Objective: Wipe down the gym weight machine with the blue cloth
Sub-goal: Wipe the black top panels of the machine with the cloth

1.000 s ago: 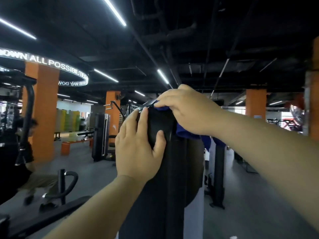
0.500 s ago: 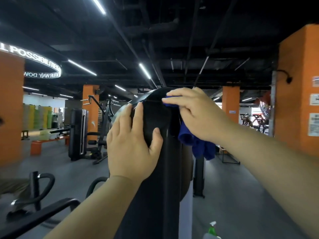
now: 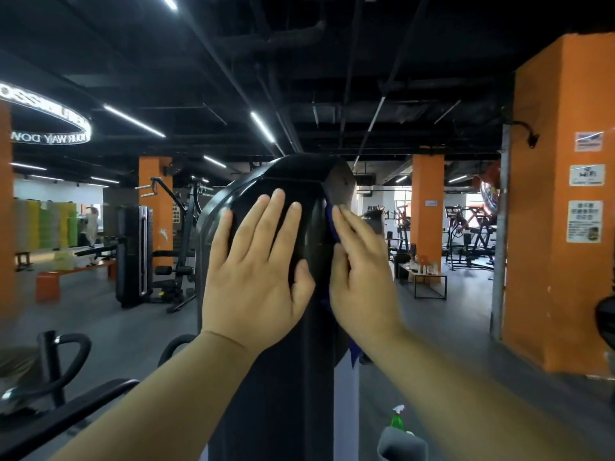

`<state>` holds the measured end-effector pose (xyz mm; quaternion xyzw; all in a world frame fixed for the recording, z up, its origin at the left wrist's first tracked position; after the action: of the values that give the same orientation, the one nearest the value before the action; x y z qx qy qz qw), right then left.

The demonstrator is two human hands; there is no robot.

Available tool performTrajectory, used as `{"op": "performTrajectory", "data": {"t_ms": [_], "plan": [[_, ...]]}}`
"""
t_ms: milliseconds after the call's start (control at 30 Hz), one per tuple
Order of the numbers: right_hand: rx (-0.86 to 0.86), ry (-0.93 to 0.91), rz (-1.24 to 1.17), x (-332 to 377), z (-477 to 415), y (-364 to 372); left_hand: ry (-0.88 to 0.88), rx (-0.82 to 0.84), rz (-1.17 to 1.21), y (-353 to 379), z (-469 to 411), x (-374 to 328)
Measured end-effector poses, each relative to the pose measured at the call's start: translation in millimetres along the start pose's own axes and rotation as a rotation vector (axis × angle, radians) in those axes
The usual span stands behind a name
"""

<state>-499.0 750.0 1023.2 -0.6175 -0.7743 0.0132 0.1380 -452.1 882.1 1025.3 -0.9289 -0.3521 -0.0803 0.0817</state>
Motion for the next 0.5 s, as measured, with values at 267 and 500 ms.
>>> {"op": "performTrajectory", "data": {"t_ms": [267,500], "plan": [[0.006,-0.017,-0.093,18.9,-31.1,-5.6,0.056,0.023,-0.010,-0.5,1.4,-3.8],[-0.023,0.218,-0.340,-16.2,18.4,-6.2,0.072,0.032,0.013,-0.8,2.7,-3.9]]}}
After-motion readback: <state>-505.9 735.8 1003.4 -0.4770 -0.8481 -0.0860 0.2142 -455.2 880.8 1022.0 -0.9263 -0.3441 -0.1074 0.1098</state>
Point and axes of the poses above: each hand's wrist, its own z-axis away from the middle knuckle, its own y-axis out of the palm, x = y × z, the point moved 6 cm from there along -z, towards the middle knuckle, and after that the axes turned 4 degrees about z, right-handed, at the moved point
